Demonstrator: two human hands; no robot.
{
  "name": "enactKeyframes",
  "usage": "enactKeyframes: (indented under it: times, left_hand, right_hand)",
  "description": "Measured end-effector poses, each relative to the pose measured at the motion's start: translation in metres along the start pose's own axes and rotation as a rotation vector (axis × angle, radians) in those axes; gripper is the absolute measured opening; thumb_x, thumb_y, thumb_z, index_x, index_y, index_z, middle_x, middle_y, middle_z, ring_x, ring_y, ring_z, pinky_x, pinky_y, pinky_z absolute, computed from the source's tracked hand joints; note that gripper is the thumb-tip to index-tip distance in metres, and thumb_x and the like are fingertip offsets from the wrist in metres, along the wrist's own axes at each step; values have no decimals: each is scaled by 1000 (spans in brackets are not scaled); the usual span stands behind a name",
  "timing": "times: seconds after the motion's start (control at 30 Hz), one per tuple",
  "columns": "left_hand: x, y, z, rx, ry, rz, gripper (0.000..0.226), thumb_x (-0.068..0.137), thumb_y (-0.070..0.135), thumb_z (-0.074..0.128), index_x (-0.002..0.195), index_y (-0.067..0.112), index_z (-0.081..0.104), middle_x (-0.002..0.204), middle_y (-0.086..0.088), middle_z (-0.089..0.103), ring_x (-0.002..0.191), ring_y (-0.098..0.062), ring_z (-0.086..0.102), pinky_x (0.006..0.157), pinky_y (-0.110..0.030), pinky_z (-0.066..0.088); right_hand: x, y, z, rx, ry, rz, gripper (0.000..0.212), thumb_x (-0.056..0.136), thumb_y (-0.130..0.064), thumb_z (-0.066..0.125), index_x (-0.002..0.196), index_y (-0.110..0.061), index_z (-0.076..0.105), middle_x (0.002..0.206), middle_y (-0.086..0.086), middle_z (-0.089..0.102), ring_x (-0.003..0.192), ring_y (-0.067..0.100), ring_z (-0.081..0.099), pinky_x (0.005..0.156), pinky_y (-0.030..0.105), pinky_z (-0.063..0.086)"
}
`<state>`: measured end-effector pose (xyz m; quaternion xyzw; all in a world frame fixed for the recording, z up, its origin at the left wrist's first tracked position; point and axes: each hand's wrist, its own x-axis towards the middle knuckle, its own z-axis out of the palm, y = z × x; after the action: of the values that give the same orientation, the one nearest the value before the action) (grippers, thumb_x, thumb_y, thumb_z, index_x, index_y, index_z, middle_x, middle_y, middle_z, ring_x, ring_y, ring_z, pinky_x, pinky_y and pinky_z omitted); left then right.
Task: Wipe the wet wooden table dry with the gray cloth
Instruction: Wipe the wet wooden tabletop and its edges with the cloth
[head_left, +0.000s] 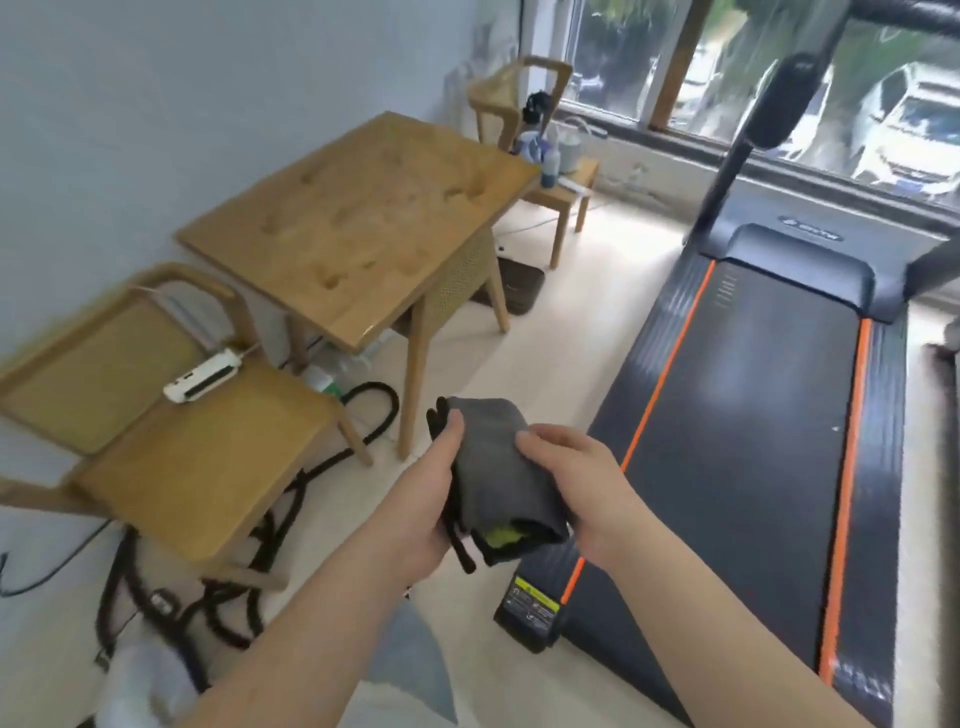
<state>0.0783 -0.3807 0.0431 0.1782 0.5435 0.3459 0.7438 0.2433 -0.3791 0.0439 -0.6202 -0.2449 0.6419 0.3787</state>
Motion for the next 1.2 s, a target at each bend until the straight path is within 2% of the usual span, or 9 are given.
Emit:
enactKeyframes:
  times: [0.17,0.3,0.43,0.6,0.8,0.97,1.07,1.13,1.2]
  left_hand:
    - [54,77,-63,11,42,-2,53,87,48,77,130,18,68,117,-12,77,109,-32,73,104,-51,54]
    - [115,140,-100,-115,106,1,62,80,47,85,132,18,65,119,-13,76,110,-36,72,100,-53,57]
    - [170,189,-124,-84,198,-13,63,83,56,78,132,21,62,114,-6,78,106,-29,74,89,-47,62]
    - [223,224,-142,-107,291,-103,54,88,52,76,127,17,64,107,-6,79,98,-28,76,84,-43,63]
    - [283,252,-154,-130,473,-134,49,96,52,66,128,16,58,110,-7,75,95,-29,74,74,-40,62]
    - [314,299,-182,515,757,33,42,104,53,46,97,13,54,83,-3,55,69,-18,56,64,-33,48]
    - [346,303,-194,1097,950,229,47,103,45,47,140,18,53,137,-9,53,124,-31,50,106,-44,45]
    - [372,290,-186,1187,901,208,71,101,38,55,161,16,25,165,-10,28,150,-32,26,123,-45,28]
    - [397,263,-172,1309,762,98,88,101,35,56,165,23,-3,173,-8,-4,158,-32,5,127,-44,19]
  right_hand:
    - [83,-56,78,-77,-10,-47,34,85,-8,79,115,-21,69,109,10,73,101,26,70,77,39,58]
    - [157,-97,149,-196,-42,-34,30,91,-17,75,119,-22,65,113,6,69,101,23,67,81,38,59]
    - [222,-125,195,-364,-7,-31,29,92,-24,72,119,-20,63,114,4,66,100,19,64,77,31,53]
    - [288,-160,222,-454,-71,-3,18,92,-24,71,108,-15,69,108,6,68,103,28,65,89,46,58]
    - [394,-177,239,-717,-189,-43,30,93,-27,69,120,-15,64,117,7,66,99,22,61,90,43,52]
    - [459,-189,243,-1137,-341,-175,59,100,-37,57,153,-17,41,144,6,56,101,20,63,87,36,48]
    - [492,-188,246,-1308,-489,-208,63,98,-59,49,149,-22,48,148,1,55,127,25,57,100,37,49]
    - [512,-183,246,-1382,-584,-220,65,97,-62,48,148,-20,50,155,0,47,140,26,46,113,40,41]
    - [531,-176,243,-1523,-692,-267,69,97,-51,52,155,-15,40,163,3,31,150,31,30,119,40,34]
